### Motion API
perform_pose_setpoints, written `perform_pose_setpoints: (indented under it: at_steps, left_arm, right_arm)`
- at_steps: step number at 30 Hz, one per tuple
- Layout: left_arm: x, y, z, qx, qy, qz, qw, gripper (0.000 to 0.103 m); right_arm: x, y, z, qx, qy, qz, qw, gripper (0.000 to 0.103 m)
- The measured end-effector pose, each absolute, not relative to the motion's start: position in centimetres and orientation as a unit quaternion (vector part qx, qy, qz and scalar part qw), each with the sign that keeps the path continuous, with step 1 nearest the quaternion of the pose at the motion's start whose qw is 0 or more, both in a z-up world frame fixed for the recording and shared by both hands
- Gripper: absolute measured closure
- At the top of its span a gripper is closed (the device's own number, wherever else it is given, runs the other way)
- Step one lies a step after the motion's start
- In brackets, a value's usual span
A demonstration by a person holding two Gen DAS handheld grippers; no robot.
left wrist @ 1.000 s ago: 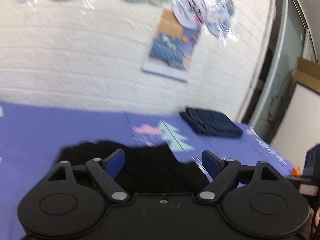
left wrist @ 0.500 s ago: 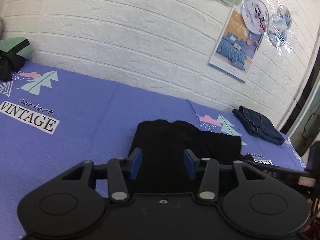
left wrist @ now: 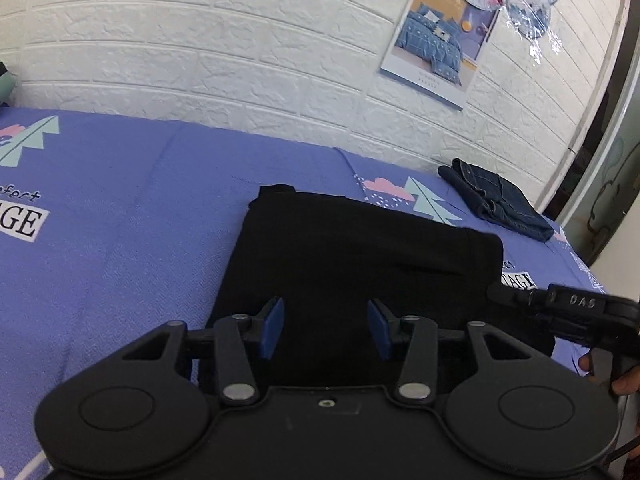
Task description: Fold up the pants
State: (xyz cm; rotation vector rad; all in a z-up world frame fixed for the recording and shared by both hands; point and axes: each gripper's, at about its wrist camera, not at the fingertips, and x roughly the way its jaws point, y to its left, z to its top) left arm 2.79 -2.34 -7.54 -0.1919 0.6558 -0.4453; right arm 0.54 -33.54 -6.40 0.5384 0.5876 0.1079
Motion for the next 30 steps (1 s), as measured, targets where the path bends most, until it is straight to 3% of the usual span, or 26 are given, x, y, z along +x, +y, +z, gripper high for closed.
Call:
perform_pose_setpoints:
  at_steps: [5, 12, 13, 16, 23, 25, 30]
  left_arm:
    - [3.7, -2.1, -6.2, -0.089, 0.298, -0.221, 0.924, 0.099]
    - [8.4, -4.3, -5.5, -0.074, 0.281, -0.235, 0.928, 0.097]
    - [9.1, -4.8, -5.7, -0.065, 0.278, -0.233, 0.93, 0.095]
    - [11.5, -5.7, -7.4, -0.043, 0.286, -0.223, 0.931, 0.072]
    - [13.4, -5.1, -9.8, -0.072, 0.301, -0.231, 0.923, 0.063]
    - [13.4, -4.8, -9.3, -0.076, 0.307, -0.231, 0.92, 0.063]
    - [10.8, -2.6, -6.0, -0.119, 0.321, -0.228, 0.912, 0.062]
  right_arm:
    - [-0.4, -32.8, -2.7, 0.215, 0.218, 0.059, 0.95, 0.046]
    - [3.2, -29.0, -3.0, 0.158, 0.236, 0.126, 0.951, 0.05]
    - [3.9, -28.6, -3.6, 0.144, 0.24, 0.111, 0.954, 0.052]
    - [6.0, -28.5, -6.4, 0.092, 0.265, 0.041, 0.959, 0.056]
    - [7.0, -29.6, -7.6, 0.116, 0.263, 0.046, 0.957, 0.044]
    - [6.8, -30.1, -7.3, 0.132, 0.269, 0.047, 0.953, 0.026]
    - [2.4, -30.2, -4.4, 0.117, 0.234, 0.061, 0.963, 0.026]
